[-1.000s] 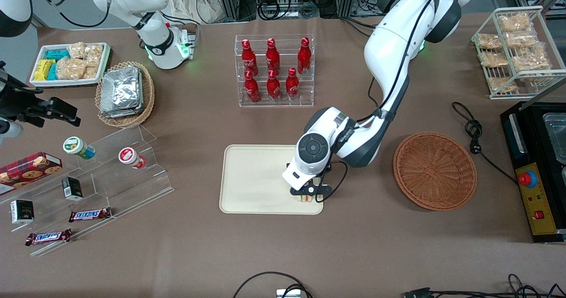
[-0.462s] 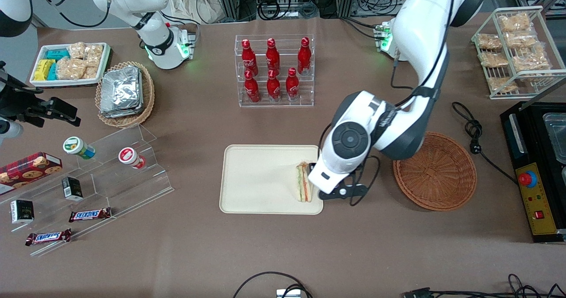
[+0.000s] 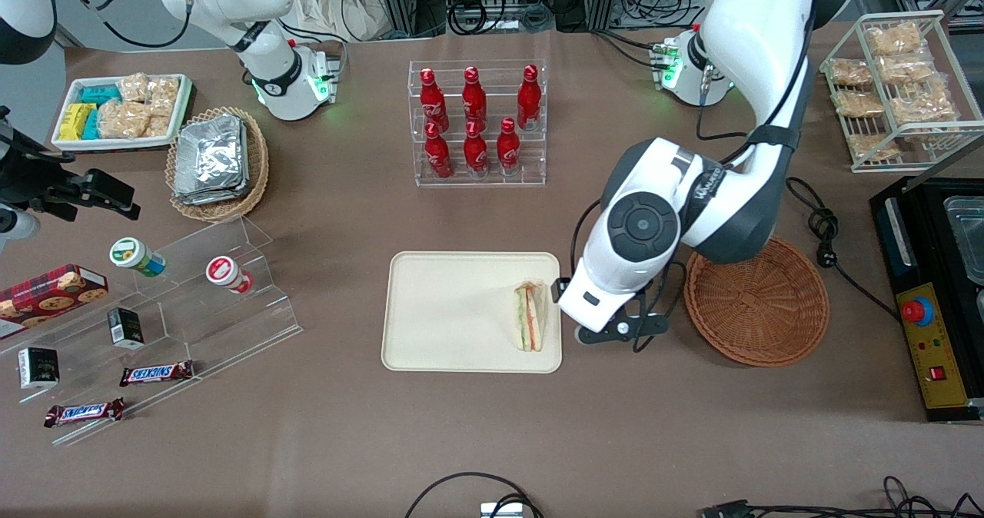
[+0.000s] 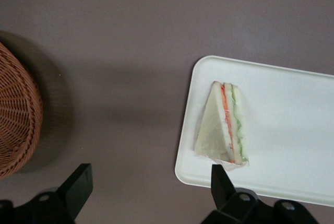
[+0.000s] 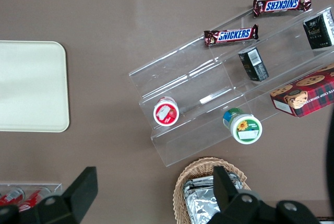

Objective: Place sandwich from basket to tray

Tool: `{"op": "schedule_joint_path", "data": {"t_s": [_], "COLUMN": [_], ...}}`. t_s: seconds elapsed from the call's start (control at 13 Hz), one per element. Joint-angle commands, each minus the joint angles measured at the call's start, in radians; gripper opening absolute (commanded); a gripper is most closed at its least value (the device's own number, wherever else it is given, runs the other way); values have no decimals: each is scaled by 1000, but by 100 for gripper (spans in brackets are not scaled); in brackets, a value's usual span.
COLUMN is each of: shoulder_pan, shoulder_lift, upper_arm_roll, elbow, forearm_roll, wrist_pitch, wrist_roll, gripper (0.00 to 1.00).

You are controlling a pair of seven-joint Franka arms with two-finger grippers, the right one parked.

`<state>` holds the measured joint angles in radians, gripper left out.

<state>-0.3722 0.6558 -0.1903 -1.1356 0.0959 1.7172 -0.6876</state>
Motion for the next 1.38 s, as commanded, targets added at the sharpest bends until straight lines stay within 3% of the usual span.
{"op": "schedule_joint_path", "data": {"t_s": [0.0, 0.23, 0.54, 0.69, 0.85, 1.08, 1.31], "shoulder_pan": [47, 160, 232, 259, 314, 358, 375], "shoulder_lift": [-92, -224, -316, -416, -510, -529, -425], "upper_arm_roll": [-3, -8, -3, -3, -5, -3, -2], "elbow": [-108, -295, -366, -499, -614, -581, -379], "forearm_roll": [7, -2, -5, -5, -10, -79, -107], "wrist_pitch": [25, 97, 76, 109, 160, 139, 37], "wrist_roll": [8, 131, 212, 233, 368, 424, 416], "gripper": [100, 100, 100, 100, 100, 100, 100]}}
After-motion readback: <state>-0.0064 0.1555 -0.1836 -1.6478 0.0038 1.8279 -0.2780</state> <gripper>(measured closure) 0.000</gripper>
